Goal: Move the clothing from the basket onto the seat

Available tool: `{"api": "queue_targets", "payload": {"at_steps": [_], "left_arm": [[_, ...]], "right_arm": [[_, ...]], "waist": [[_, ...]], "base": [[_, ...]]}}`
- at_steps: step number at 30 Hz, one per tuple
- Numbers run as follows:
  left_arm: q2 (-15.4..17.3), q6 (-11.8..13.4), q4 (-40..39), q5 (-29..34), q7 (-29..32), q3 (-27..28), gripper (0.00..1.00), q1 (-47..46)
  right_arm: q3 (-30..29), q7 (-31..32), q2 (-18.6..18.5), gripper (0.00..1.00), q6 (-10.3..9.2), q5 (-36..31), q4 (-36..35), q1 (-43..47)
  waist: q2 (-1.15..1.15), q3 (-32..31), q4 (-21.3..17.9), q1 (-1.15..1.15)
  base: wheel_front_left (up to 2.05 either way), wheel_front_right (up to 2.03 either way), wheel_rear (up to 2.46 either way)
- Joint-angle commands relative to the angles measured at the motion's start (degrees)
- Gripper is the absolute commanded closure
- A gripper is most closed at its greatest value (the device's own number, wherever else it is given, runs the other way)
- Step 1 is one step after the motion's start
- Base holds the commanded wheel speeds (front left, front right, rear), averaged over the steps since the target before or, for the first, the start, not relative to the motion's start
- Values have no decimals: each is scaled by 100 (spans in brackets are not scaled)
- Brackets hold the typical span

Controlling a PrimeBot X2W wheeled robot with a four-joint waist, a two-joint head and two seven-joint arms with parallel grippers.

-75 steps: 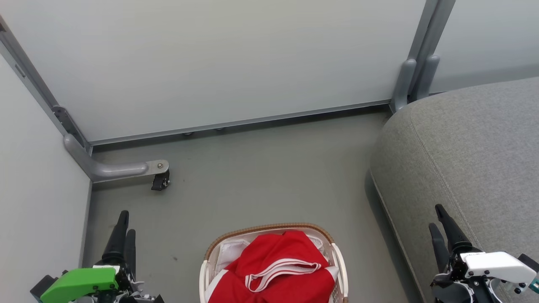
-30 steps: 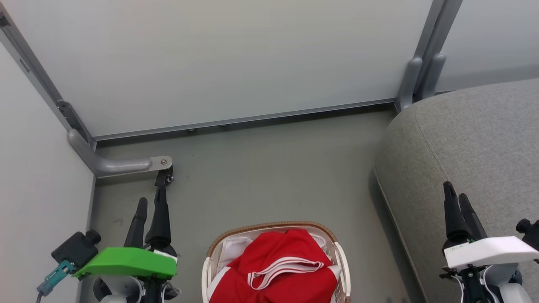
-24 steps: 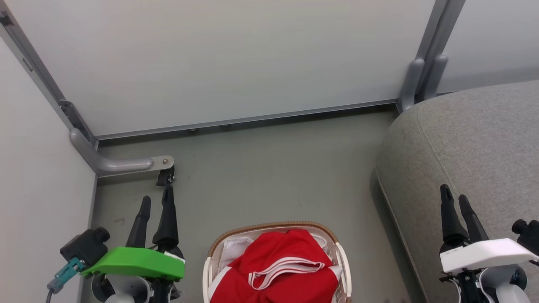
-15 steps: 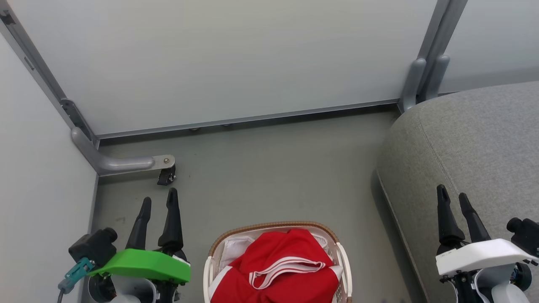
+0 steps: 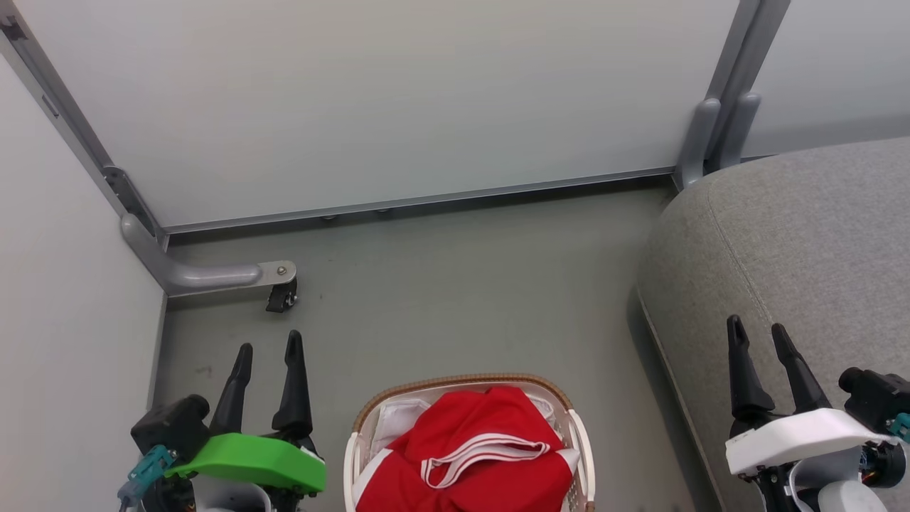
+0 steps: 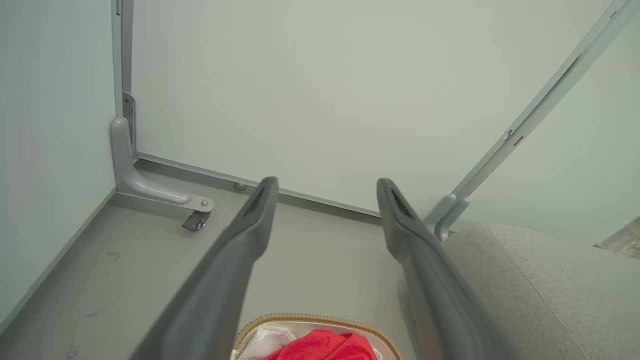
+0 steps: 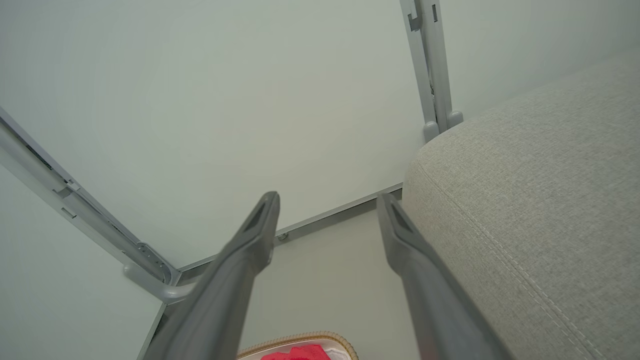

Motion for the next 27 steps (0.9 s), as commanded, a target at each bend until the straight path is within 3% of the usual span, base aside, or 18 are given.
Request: {"api": "queue_targets", "payload": {"at_steps": [1, 27], "left_arm": [[38, 19, 5, 169, -58, -8, 0, 41], [48, -17, 310, 1192, -378, -109, 0, 183]], "right_arm": [[8, -59, -41, 0, 3, -169, -24, 73], [57, -380, -57, 0, 3, -1513, -14, 277]], "waist": [[0, -4, 6, 0], [0, -75, 87, 0]], "base": [[0, 0, 0], [0, 0, 0]]}}
